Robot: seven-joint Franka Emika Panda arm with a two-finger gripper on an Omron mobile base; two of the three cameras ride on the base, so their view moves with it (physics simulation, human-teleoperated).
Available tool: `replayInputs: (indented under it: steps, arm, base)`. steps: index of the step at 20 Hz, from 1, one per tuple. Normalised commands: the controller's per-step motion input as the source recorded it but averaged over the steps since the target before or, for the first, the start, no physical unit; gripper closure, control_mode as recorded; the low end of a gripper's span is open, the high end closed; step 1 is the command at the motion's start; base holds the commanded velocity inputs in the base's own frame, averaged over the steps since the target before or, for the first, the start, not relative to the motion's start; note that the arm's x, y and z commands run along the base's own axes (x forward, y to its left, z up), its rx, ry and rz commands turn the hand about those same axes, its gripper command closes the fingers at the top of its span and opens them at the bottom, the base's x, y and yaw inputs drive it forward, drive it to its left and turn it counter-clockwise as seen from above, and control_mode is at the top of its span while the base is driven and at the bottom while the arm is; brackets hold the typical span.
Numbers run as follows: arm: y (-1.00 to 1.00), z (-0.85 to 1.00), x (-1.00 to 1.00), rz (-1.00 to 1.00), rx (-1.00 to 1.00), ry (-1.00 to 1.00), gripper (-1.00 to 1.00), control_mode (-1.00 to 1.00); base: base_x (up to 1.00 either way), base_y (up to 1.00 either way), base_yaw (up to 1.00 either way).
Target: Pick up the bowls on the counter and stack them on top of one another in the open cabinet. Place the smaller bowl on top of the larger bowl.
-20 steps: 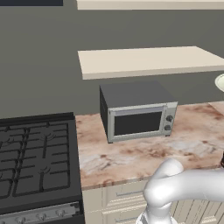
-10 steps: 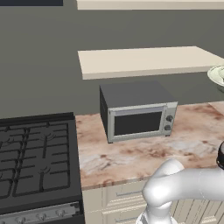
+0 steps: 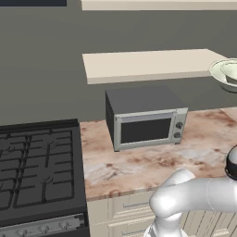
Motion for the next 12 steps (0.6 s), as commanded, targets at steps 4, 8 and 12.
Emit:
replayInputs:
  steps: [4,8,12]
  arm:
    - [0.35,0.16,0.29,0.05,0.00,-0.06,1.00,-1.00]
    - [0.29,0.24,0.31,0.05,0.00,-0.03,1.00,-1.00]
    - [0.25,0.27,0.35,0.05,0.00,0.00,1.00,-1.00]
  base:
    - [0.00,0.00,0.00]
    - [0.00,0.00,0.00]
    - [0.00,0.00,0.00]
